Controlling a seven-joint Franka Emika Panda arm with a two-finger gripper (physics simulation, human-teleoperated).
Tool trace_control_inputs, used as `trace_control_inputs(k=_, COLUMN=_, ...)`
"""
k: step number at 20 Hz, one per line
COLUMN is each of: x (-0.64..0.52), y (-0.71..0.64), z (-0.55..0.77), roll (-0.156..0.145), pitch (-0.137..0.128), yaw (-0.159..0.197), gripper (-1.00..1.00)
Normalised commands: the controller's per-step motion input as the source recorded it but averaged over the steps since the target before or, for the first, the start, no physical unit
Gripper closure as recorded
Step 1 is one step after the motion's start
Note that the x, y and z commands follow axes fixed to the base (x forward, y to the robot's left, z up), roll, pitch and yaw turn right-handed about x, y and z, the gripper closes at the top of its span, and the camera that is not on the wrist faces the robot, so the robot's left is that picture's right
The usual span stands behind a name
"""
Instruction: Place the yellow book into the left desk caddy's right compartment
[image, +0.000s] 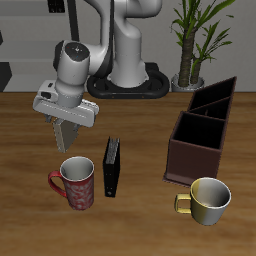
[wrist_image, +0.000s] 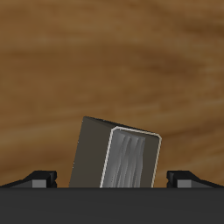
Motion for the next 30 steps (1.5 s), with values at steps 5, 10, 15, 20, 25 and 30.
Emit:
trace_control_inputs(k=5, x=-0.01, y=0.01, z=-0.14, roll=-0.011, pitch=0.015, yaw=-0.057, gripper=1.00)
trace_control_inputs(k=10, x=-0.04, y=0.08, z=-0.01, roll=0.024, pitch=-0.004, yaw=-0.017, gripper=1.00)
trace_control_inputs(k=15, x=-0.02, y=0.06, z=0.32, roll=0.004, pitch=-0.036, yaw=-0.013, gripper=1.00)
trace_control_inputs(k=20, x=-0.07, y=0.13, z=0.54, roll=-0.010, pitch=-0.065, yaw=0.029, gripper=1.00)
trace_control_inputs(k=25, x=-0.05, y=0.29, z=0.76, roll=0.011, pitch=-0.061, yaw=0.024, gripper=1.00)
trace_control_inputs(k=30, x=-0.05, y=0.24, z=0.53, roll=0.020, pitch=-0.043, yaw=0.016, gripper=1.00)
